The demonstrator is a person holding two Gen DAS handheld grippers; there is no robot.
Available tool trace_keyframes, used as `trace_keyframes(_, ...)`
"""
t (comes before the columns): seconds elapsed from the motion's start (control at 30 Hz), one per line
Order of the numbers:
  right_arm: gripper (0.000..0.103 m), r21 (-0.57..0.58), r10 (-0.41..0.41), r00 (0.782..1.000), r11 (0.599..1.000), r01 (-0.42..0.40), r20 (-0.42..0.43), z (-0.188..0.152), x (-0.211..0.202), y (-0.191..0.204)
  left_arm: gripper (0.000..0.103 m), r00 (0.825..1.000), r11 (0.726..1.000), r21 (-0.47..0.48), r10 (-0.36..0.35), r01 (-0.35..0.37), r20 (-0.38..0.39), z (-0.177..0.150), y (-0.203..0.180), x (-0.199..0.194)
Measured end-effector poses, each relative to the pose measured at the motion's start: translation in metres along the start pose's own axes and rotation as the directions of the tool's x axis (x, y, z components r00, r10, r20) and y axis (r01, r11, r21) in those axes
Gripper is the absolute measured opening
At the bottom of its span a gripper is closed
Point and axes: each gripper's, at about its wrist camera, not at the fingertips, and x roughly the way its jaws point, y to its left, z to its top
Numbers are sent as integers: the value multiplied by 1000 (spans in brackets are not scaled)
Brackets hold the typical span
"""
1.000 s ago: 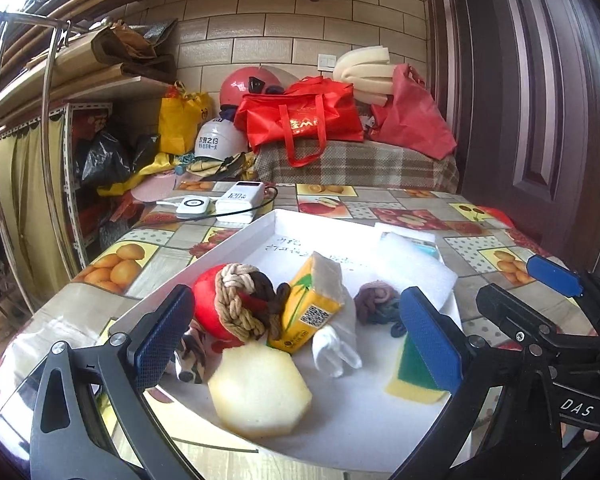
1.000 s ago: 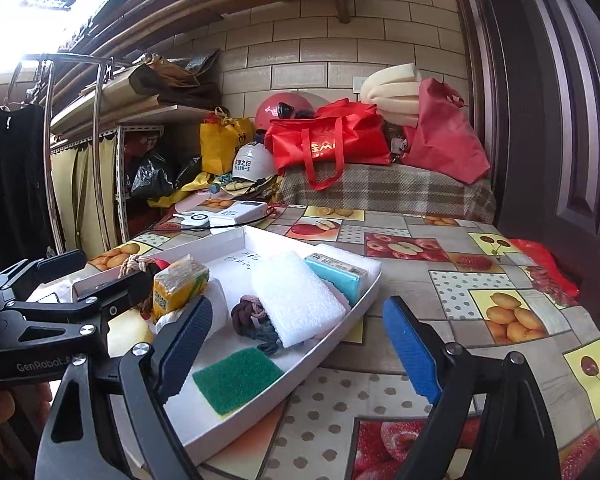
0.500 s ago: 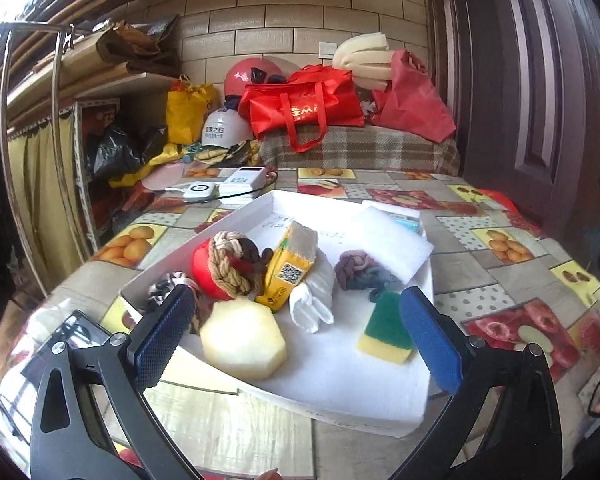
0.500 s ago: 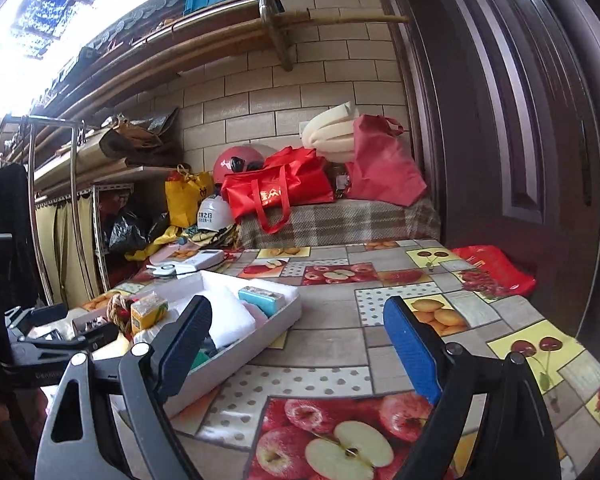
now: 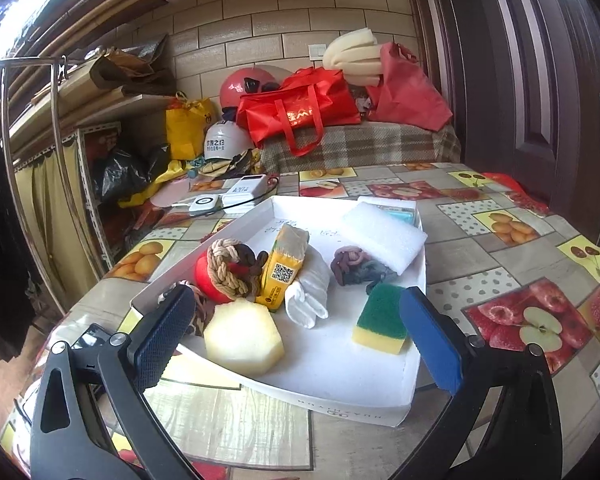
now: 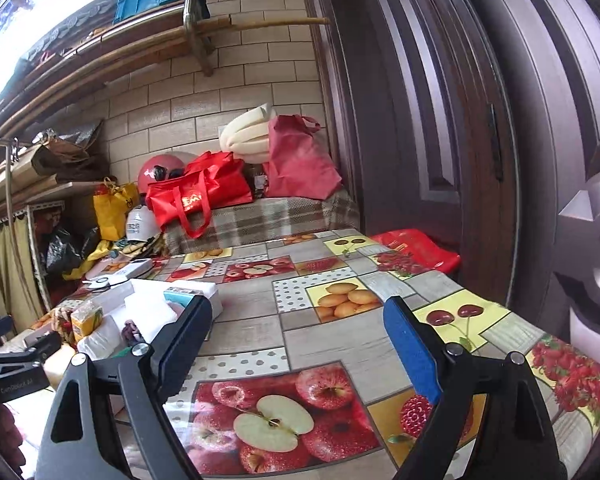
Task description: Organize soft objects
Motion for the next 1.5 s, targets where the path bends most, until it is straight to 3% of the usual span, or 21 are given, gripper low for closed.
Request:
trace_keyframes(0.13, 88, 4, 21, 1000, 1000, -21, 20, -1, -5, 0, 103, 999, 999, 18, 32, -32, 5, 0, -4, -2)
trace_keyframes(0.3, 88, -13, 17, 999, 1000, -16, 39, -1, -9, 3, 103, 999, 1000, 21, 5, -6, 54, 1, -9, -9)
trace_keyframes(0.83, 88, -53, 21, 999, 998, -19, 31, 0, -6, 8, 103, 999, 1000, -1, -26, 26, -33, 1, -10, 9)
trace_keyframes(1.5, 88, -52, 33, 999, 998, -32, 31, 0, -8, 11, 103, 999, 999, -2, -38, 38, -34, -3, -9, 12)
